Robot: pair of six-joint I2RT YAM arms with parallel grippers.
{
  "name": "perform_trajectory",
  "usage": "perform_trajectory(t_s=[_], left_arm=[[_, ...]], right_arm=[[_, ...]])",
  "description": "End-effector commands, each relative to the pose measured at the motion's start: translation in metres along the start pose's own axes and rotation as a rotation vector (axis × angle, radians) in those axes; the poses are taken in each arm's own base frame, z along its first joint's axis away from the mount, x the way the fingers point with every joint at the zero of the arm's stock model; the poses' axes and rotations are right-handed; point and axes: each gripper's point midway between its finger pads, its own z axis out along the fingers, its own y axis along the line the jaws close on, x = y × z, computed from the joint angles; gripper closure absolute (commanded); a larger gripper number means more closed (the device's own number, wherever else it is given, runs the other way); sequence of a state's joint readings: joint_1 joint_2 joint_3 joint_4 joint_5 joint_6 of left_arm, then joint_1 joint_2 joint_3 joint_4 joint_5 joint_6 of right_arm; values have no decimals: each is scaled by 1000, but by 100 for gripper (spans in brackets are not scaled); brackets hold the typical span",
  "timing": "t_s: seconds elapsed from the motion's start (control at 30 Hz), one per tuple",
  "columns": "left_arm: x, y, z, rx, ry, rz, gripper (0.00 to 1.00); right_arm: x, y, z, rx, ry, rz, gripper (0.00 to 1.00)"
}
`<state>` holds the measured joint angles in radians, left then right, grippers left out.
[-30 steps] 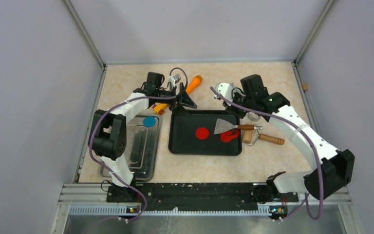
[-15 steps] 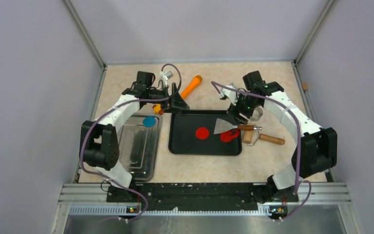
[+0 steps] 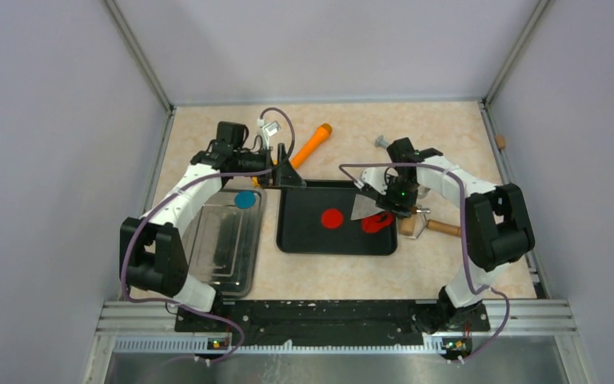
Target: Roll out the dumpling wrappers from the dough
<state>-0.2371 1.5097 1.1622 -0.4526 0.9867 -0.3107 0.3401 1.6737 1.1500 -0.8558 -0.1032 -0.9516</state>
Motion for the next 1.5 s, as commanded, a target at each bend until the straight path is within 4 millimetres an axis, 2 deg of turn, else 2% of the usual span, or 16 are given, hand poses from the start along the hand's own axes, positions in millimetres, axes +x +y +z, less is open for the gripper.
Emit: perform_trajectory(t_s=[0.0,0.07,0.13,0.23,0.3,0.47,0.6,0.7,0.73,0.83,0.87,0.93,1.0,1.2,1.3,1.47], left_arm=[[-3,-5,-8,-1,-27,52,11],[-4,-5,-8,1,-26,51,11],[-5,-6,-9,5,-29,60,11],[-7,-8,-10,0,-32,99,12],[-9,-8,-11,-6,-30,136,13],[-7,-11,-12,-45,5,270,14],[-1,-5,-11,-181,69,553,15],[-8,-13,-14,-285,32,876,14],[-3,-17,-12,-305,24,995,14],[-8,-43,-9,-381,-95,1407,12],[-18,-62,-9,-394,-204,1564,11],[-11,-85,0,-376,-270,1863,7],[-4,-92,13,-353,-270,2061,6],[2,-92,53,-222,-219,2228,6],[-1,-90,68,-197,-217,2259,7],[-16,-82,87,-231,-164,2284,15]], right_arm=[[-1,-5,8,18,11,14,44],[3,-2,11,6,24,18,51],[5,0,9,-3,34,20,67],[-1,-2,-9,2,20,22,91],[-11,-8,-29,24,-14,29,100],[-50,-11,-86,25,-167,144,100],[-76,9,-108,-70,-292,268,100],[-92,29,-114,-169,-378,359,100],[-94,35,-115,-199,-395,365,100],[-96,48,-116,-258,-409,362,100],[-97,51,-117,-274,-410,358,100],[-98,54,-120,-292,-418,358,100],[-101,55,-122,-303,-429,361,100],[-102,58,-124,-314,-440,361,100],[-102,60,-127,-320,-442,357,100],[-101,64,-131,-321,-450,354,100]])
